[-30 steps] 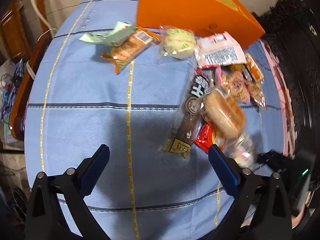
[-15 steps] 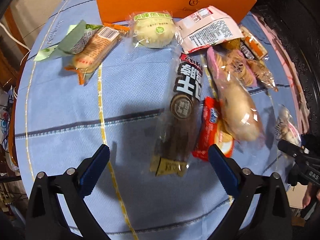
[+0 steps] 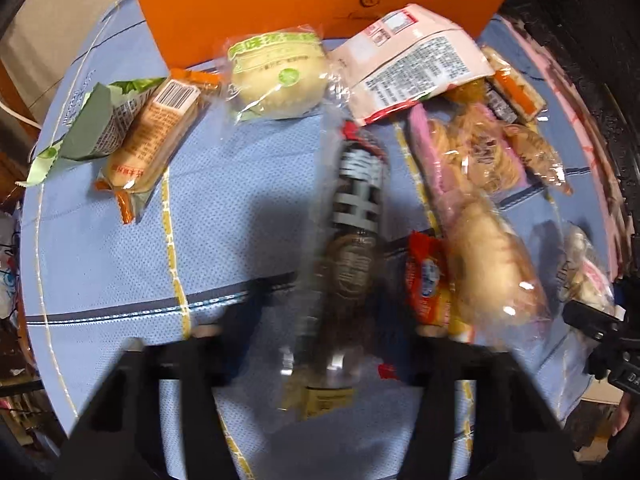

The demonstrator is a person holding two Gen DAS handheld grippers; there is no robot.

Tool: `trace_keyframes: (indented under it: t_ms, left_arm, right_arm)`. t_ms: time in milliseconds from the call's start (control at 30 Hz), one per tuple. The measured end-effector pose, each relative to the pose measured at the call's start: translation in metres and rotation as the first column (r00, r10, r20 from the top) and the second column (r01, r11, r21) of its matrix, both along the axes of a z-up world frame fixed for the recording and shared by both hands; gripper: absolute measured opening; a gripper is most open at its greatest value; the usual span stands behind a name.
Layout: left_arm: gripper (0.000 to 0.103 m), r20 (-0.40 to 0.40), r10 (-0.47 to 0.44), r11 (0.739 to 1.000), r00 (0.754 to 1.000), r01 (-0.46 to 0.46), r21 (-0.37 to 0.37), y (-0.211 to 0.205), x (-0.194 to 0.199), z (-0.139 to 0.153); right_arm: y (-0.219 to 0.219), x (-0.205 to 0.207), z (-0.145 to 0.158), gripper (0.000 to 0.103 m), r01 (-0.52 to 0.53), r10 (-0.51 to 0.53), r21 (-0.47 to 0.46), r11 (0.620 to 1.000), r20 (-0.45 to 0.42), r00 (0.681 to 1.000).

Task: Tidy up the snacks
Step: 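Grasp the dark sausage pack with the left tool while the right tool grasps the clear egg-snack bag, then carry both packs over the orange box and open both tools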

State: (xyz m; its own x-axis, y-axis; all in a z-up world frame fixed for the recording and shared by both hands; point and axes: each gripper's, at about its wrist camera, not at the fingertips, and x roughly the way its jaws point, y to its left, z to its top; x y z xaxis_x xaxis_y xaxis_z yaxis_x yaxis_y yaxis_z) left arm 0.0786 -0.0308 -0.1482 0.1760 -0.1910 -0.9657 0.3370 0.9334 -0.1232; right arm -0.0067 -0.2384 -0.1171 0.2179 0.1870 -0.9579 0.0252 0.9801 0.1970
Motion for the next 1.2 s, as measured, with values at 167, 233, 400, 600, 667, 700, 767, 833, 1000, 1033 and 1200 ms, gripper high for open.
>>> trace_keyframes:
  t_ms: [167,233,400,600,667,700,767,833,1000,1033,1200]
  left_arm:
    - [0.026,-0.006,0.029,1.0,1.0,-0.03,-0.011,0.007,-0.003,0.001]
    - [0.026,-0.021,0.059,0.998,0.998,-0.06,-0.034,0.014,-0.006,0.003]
    - [0.026,-0.017,0.112,0.992,0.994,-0.113,-0.058,0.032,-0.019,0.013]
    - [0.026,-0.007,0.156,0.985,0.988,-0.156,-0.079,0.049,-0.032,0.029]
    - [0.026,-0.003,0.162,0.982,0.987,-0.162,-0.092,0.058,-0.038,0.036]
    - [0.026,0.002,0.166,0.982,0.986,-0.165,-0.094,0.059,-0.04,0.039]
    - [0.026,0.009,0.172,0.98,0.985,-0.17,-0.101,0.061,-0.042,0.045]
    - [0.026,0.013,0.175,0.979,0.985,-0.172,-0.107,0.067,-0.045,0.05]
    - [0.026,0.025,0.188,0.974,0.982,-0.183,-0.136,0.07,-0.05,0.062]
    - [0.026,0.03,0.194,0.971,0.981,-0.187,-0.146,0.07,-0.05,0.065]
    - [0.026,0.053,0.22,0.96,0.974,-0.207,-0.187,0.074,-0.05,0.083]
  right_arm:
    - [0.004,0.002,0.0,0.046,-0.014,0.014,0.01,1.0,-0.001,1.0]
    - [0.006,0.003,0.0,0.046,-0.023,0.023,0.01,1.0,0.0,1.0]
    - [0.008,0.004,0.0,0.046,-0.028,0.028,0.007,1.0,-0.001,1.0]
    - [0.004,0.005,0.002,0.046,-0.022,0.022,0.013,1.0,0.01,1.0]
    - [0.004,0.005,0.004,0.046,-0.022,0.022,0.018,1.0,0.016,1.0]
    - [0.003,0.006,0.005,0.046,-0.023,0.022,0.019,1.0,0.019,1.0]
    - [0.003,0.008,0.006,0.046,-0.021,0.021,0.016,1.0,0.023,1.0]
    - [0.003,0.009,0.008,0.046,-0.025,0.025,0.018,1.0,0.026,0.999]
    - [0.006,0.018,0.014,0.046,-0.047,0.046,0.018,0.999,0.036,0.998]
    - [0.006,0.019,0.015,0.046,-0.051,0.05,0.018,0.999,0.04,0.998]
    - [0.01,0.029,0.029,0.046,-0.075,0.074,0.015,0.997,0.071,0.995]
